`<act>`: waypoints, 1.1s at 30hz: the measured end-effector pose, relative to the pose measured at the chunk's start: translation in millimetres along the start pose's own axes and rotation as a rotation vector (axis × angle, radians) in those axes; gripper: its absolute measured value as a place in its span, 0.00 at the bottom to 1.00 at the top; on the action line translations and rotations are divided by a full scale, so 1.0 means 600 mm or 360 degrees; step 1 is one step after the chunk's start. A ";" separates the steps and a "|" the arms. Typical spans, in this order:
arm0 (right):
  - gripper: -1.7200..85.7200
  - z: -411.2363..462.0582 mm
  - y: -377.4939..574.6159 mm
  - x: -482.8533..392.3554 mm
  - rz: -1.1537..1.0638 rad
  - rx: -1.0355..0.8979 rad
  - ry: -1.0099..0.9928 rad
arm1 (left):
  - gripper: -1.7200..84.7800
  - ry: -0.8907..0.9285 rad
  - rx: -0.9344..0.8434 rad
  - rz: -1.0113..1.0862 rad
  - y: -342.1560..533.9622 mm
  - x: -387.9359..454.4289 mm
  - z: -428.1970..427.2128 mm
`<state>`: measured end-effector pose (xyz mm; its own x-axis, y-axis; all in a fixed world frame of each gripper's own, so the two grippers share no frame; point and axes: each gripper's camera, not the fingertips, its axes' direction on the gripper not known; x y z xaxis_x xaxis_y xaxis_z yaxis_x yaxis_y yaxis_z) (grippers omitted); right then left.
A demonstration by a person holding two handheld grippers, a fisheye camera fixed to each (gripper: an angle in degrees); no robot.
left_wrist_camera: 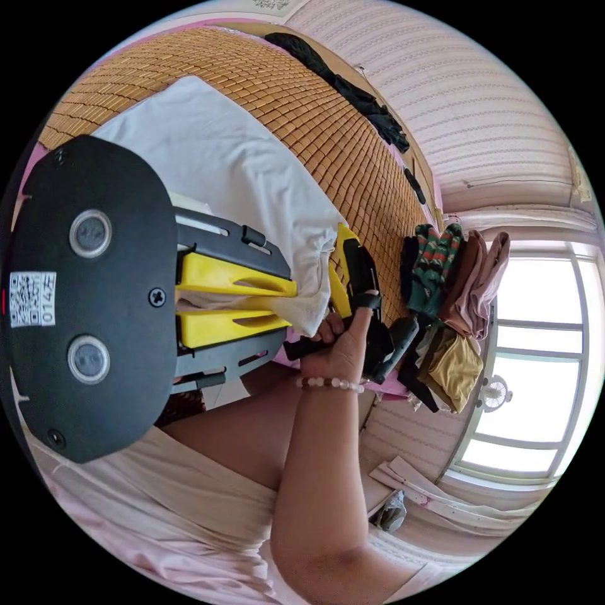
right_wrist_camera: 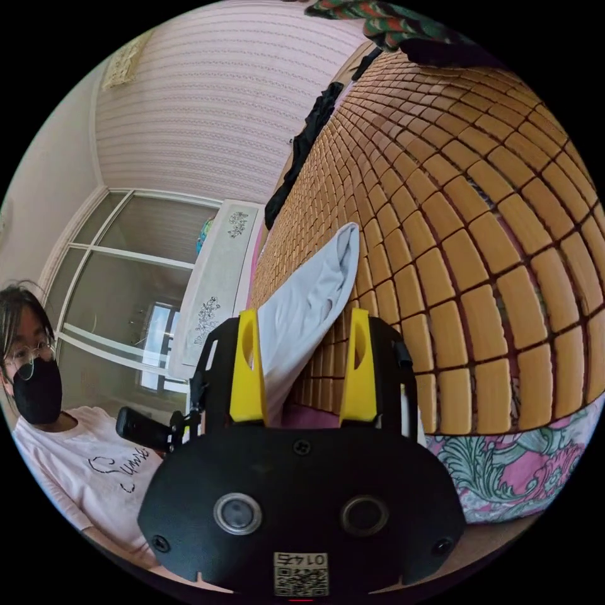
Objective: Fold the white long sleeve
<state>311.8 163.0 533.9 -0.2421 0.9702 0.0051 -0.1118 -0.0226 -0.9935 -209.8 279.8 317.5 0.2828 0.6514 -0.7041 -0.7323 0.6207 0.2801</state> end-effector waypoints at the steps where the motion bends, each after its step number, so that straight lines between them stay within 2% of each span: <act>1: 0.22 -0.001 -0.002 0.004 0.0021 0.0026 -0.0001 | 0.03 0.0032 0.0004 0.0030 0.002 0.003 -0.010; 6: 0.08 -0.057 0.001 0.026 0.0130 0.0283 -0.0088 | 0.03 0.0096 0.0048 0.0159 -0.005 0.018 -0.039; 12: 0.05 -0.179 0.018 -0.018 -0.0042 0.0429 0.0014 | 0.03 0.0309 0.0252 0.0175 -0.039 0.023 -0.068; 17: 0.04 -0.197 0.006 -0.109 -0.0277 0.0366 0.0075 | 0.03 0.0510 0.0450 -0.0146 -0.030 -0.038 -0.116; 21: 0.04 -0.073 -0.019 -0.191 -0.0471 0.0062 0.0114 | 0.03 0.0377 0.0496 -0.0405 0.029 -0.106 -0.165; 25: 0.04 0.093 -0.021 -0.232 -0.0550 -0.0199 0.0243 | 0.03 0.0195 0.0373 -0.0819 0.118 -0.183 -0.202; 28: 0.04 0.229 -0.009 -0.251 -0.0593 -0.0425 0.0430 | 0.04 0.0057 0.0223 -0.0969 0.159 -0.221 -0.205; 30: 0.04 0.317 0.007 -0.267 -0.0677 -0.0569 0.0693 | 0.04 0.0060 0.0135 -0.1006 0.169 -0.241 -0.199; 33: 0.05 0.383 0.026 -0.293 -0.0782 -0.0630 0.0814 | 0.05 0.0094 -0.0023 -0.1124 0.175 -0.277 -0.184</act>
<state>131.1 -63.3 544.0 0.2269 0.8395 0.4937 0.2815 0.4288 -0.8584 -402.0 188.7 391.9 0.6595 0.0700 -0.7485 -0.3942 0.8800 -0.2651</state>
